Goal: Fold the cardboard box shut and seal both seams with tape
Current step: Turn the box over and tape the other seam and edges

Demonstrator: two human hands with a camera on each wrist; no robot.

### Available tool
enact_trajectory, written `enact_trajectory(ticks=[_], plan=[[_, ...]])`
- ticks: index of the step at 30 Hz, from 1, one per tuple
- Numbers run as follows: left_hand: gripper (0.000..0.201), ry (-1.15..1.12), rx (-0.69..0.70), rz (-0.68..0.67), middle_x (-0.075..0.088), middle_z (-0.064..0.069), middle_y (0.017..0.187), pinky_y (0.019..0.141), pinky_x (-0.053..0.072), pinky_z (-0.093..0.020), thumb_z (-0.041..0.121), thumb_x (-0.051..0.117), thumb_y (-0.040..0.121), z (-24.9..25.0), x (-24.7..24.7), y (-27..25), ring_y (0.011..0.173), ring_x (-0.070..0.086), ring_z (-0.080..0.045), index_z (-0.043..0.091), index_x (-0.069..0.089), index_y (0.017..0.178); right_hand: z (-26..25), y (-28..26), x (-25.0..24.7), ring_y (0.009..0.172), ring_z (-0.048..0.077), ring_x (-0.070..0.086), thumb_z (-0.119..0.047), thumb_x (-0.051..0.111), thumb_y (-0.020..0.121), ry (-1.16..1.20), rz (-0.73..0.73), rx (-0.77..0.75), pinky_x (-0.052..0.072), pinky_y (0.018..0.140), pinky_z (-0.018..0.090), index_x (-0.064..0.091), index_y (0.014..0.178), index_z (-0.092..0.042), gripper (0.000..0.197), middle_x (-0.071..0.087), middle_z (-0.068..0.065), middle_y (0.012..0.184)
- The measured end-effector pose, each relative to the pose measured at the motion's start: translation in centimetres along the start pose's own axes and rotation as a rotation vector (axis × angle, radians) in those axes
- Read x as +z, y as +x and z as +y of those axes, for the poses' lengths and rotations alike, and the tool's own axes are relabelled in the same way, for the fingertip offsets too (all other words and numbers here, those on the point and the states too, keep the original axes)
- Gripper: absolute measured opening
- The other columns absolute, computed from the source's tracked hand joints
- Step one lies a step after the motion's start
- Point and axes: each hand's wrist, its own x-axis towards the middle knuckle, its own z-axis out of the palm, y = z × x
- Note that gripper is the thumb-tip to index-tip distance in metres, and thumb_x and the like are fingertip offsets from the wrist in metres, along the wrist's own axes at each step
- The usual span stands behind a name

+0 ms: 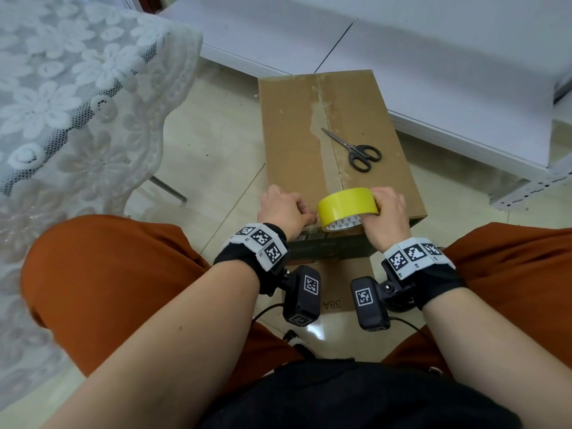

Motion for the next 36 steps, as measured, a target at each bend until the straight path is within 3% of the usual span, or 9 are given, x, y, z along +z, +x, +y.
enact_trajectory(ticks=[3,6,9,11,15,23,28,32,36], plan=[[0.019,-0.008,-0.006,-0.003,0.037,0.0,0.102,0.081,0.039,-0.03,0.04,0.07,0.081,0.1,0.0,0.0,0.107,0.04,-0.02,0.029,0.056,0.075,-0.1,0.3,-0.1,0.108,0.026,0.044,-0.001,0.05,0.088,0.016,-0.011,-0.001,0.027,0.079,0.024,0.064,0.098,-0.005,0.018,0.056,0.011,0.112],[0.019,-0.015,-0.005,-0.004,0.036,0.001,0.101,0.083,0.041,-0.03,0.038,0.072,0.08,0.0,0.0,0.1,0.106,0.041,-0.019,0.03,0.056,0.074,-0.1,0.7,-0.7,0.084,0.027,0.051,0.0,0.047,0.089,0.085,-0.007,0.042,0.033,0.059,0.028,0.058,0.082,-0.004,0.013,0.057,0.01,0.085],[0.018,-0.022,-0.007,-0.002,0.037,0.002,0.101,0.082,0.04,-0.029,0.037,0.073,0.079,0.0,0.0,0.2,0.106,0.041,-0.019,0.03,0.057,0.074,-0.2,0.7,-1.2,0.063,0.013,0.042,-0.001,0.047,0.09,0.089,-0.019,0.058,0.027,0.052,0.021,0.046,0.067,-0.013,0.026,0.047,0.0,0.068],[0.017,-0.026,-0.009,-0.005,0.038,0.002,0.101,0.081,0.039,-0.029,0.037,0.073,0.079,0.0,0.0,0.3,0.105,0.041,-0.018,0.029,0.059,0.076,-0.3,0.6,-1.2,0.062,0.009,0.04,-0.001,0.047,0.09,0.085,-0.017,0.056,0.027,0.052,0.021,0.046,0.068,-0.013,0.025,0.045,-0.002,0.067],[0.015,-0.037,-0.007,0.001,0.038,0.002,0.102,0.09,0.044,-0.033,0.037,0.073,0.079,-0.1,0.0,0.3,0.107,0.041,-0.019,0.028,0.06,0.077,0.0,0.6,-1.2,0.071,0.019,0.043,0.001,0.047,0.089,0.085,0.008,0.063,0.027,0.052,0.022,0.051,0.079,-0.006,0.013,0.049,0.005,0.076],[0.019,-0.011,-0.041,-0.014,0.04,0.001,0.105,0.093,0.046,-0.037,0.037,0.073,0.079,0.3,0.1,0.3,0.106,0.042,-0.019,0.031,0.057,0.071,0.8,0.6,-1.9,0.065,0.016,0.036,-0.002,0.047,0.09,0.059,0.055,0.109,0.024,0.052,0.022,0.044,0.078,-0.006,0.013,0.039,0.0,0.068],[0.009,0.085,-0.015,-0.01,0.046,-0.005,0.113,0.096,0.044,-0.037,0.029,0.064,0.085,1.2,0.2,0.3,0.106,0.047,-0.023,0.022,0.065,0.091,1.1,0.5,-1.9,0.066,0.019,0.039,-0.004,0.054,0.088,0.065,0.078,0.109,0.027,0.052,0.024,0.045,0.076,-0.007,0.015,0.041,0.003,0.069],[0.009,0.009,0.047,-0.054,0.062,-0.003,0.106,0.085,0.051,-0.035,0.027,0.068,0.084,2.7,0.6,0.3,0.097,0.059,-0.021,0.021,0.062,0.084,1.4,0.5,-1.9,0.059,0.011,0.033,-0.007,0.058,0.086,0.089,0.057,0.117,0.024,0.051,0.025,0.035,0.065,-0.016,0.033,0.037,0.0,0.066],[0.011,-0.064,0.049,-0.055,0.065,-0.001,0.1,0.077,0.05,-0.03,0.023,0.069,0.084,3.0,1.2,0.5,0.091,0.061,-0.018,0.023,0.059,0.078,1.7,0.5,-1.6,0.058,0.011,0.029,-0.01,0.062,0.084,0.084,0.081,0.121,0.025,0.052,0.024,0.031,0.063,-0.017,0.038,0.033,0.001,0.067]])
